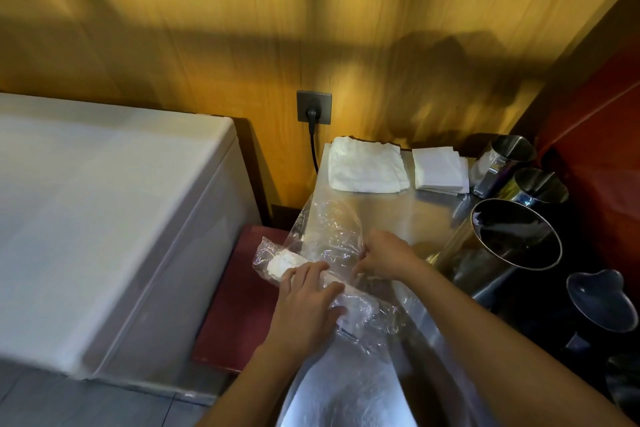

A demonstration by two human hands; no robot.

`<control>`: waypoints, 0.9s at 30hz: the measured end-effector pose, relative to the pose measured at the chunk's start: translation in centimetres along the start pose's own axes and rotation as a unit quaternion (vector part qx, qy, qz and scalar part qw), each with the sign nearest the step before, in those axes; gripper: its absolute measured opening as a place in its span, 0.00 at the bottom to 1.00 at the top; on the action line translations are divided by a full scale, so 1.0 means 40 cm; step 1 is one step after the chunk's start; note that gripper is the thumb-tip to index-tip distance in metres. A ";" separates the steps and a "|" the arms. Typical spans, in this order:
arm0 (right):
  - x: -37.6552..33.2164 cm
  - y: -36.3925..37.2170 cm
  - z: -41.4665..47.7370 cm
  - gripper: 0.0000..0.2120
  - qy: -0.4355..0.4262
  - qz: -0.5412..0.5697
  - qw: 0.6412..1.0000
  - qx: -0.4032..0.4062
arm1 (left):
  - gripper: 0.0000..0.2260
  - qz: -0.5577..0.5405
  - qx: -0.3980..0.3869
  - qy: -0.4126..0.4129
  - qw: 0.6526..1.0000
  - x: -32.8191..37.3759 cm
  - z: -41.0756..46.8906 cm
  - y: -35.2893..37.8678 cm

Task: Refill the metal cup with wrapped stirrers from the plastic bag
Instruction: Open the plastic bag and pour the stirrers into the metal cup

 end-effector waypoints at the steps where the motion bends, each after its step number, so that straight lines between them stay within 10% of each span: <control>1: -0.007 -0.006 -0.001 0.09 -0.005 -0.019 1.000 0.011 | 0.08 -0.016 0.009 0.000 1.000 -0.003 -0.005 -0.004; 15: -0.045 -0.030 -0.016 0.11 -0.050 0.096 0.993 0.044 | 0.29 -0.011 -0.072 0.044 0.996 -0.016 -0.038 0.038; 27: -0.035 -0.064 -0.029 0.15 -0.028 0.057 0.997 0.038 | 0.14 -0.056 -0.015 0.081 0.995 0.019 -0.079 0.042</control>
Point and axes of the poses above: each hand's wrist, its own z-axis towards the middle knuckle, its own y-axis out of the palm, x = y × z, the point moved 10 cm from there along z, towards the middle knuckle, and after that the axes turned 4 degrees about -y, right-handed, at the moved point
